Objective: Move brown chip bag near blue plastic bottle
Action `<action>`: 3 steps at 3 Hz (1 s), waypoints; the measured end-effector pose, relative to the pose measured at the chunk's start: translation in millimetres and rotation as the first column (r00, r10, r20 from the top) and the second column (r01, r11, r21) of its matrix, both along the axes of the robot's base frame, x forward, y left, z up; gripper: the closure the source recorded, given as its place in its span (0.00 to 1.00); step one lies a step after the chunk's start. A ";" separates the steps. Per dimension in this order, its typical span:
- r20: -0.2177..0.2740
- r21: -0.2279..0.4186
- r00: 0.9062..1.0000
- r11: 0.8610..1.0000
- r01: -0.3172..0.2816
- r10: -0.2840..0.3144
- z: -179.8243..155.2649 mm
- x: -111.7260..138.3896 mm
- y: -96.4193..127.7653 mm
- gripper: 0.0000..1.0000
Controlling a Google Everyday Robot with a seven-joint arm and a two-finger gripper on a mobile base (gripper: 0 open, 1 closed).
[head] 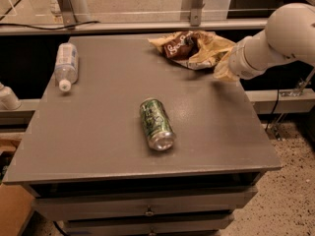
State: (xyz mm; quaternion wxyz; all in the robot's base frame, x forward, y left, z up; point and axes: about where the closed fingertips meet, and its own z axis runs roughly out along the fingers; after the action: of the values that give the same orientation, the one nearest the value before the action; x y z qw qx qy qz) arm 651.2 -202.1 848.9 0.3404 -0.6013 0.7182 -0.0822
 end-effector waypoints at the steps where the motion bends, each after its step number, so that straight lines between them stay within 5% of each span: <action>1: 0.052 -0.002 0.999 1.000 0.004 -0.004 7.7 6.7 -1.8 0.44; 2: 0.160 -0.001 0.987 1.000 0.020 -0.019 25.3 23.6 -6.0 0.21; 3: 0.273 0.011 0.961 0.999 0.046 -0.047 77.0 30.1 -7.3 0.00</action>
Offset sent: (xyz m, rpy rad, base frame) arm 0.0497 -0.0153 0.0592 0.0031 -0.3408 -0.0524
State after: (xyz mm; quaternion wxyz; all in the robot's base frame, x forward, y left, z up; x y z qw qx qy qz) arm 681.4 -209.4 925.9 0.4354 -0.5666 0.6785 -0.1704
